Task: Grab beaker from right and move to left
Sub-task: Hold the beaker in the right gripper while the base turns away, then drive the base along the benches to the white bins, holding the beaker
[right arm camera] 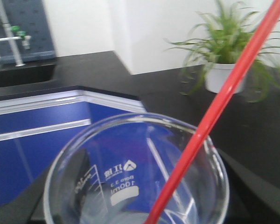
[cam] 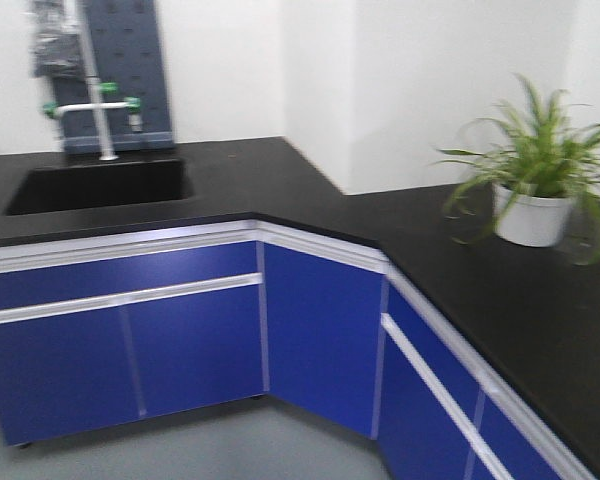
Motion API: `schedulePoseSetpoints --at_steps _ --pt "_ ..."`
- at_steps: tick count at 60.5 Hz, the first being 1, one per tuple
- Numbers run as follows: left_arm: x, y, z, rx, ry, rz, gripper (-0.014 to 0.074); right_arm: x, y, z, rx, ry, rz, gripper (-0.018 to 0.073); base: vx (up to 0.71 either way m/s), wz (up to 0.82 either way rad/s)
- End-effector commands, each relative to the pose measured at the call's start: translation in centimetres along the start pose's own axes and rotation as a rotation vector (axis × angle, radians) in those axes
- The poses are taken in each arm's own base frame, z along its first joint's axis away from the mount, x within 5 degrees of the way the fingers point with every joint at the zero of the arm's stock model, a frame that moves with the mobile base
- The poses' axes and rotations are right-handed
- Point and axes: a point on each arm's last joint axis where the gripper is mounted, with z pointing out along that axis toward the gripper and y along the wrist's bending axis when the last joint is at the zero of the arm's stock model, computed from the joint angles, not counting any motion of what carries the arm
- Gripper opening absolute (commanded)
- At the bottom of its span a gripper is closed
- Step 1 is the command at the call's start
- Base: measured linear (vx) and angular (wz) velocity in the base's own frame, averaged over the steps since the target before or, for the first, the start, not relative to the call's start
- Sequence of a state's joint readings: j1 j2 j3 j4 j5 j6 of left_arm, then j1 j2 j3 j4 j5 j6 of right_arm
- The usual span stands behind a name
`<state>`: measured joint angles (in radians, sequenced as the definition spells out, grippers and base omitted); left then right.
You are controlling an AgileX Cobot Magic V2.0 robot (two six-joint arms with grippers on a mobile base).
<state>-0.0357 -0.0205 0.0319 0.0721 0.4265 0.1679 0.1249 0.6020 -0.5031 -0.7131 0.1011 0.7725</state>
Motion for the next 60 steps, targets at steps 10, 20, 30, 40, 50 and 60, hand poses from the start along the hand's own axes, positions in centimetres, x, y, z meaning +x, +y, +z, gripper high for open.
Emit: schedulePoseSetpoints --at_steps 10,20,30,40,50,60 --pt "-0.15 -0.05 0.17 -0.004 -0.064 0.001 -0.0006 -1.46 0.44 -0.19 -0.044 -0.078 -0.020 -0.0003 -0.06 0.62" --pt "-0.15 -0.05 0.17 -0.004 -0.064 0.001 -0.0006 -1.46 0.44 -0.19 -0.044 -0.078 -0.020 -0.0003 -0.03 0.51" --pt "-0.15 -0.05 0.17 -0.004 -0.064 0.001 -0.0006 -1.46 0.44 -0.19 -0.044 -0.078 -0.020 -0.0003 0.00 0.49" --pt "-0.15 -0.05 0.17 -0.004 -0.064 0.001 -0.0006 -1.46 0.44 -0.19 -0.044 -0.078 -0.020 -0.0003 0.03 0.56" --pt "-0.15 -0.05 0.17 -0.004 -0.064 0.001 -0.0006 -1.46 0.44 -0.19 -0.044 -0.078 -0.020 -0.0003 0.06 0.62" --pt "-0.15 -0.05 0.17 -0.004 -0.064 0.001 -0.0006 -1.46 0.44 -0.19 -0.044 -0.078 -0.020 -0.0003 0.11 0.62"
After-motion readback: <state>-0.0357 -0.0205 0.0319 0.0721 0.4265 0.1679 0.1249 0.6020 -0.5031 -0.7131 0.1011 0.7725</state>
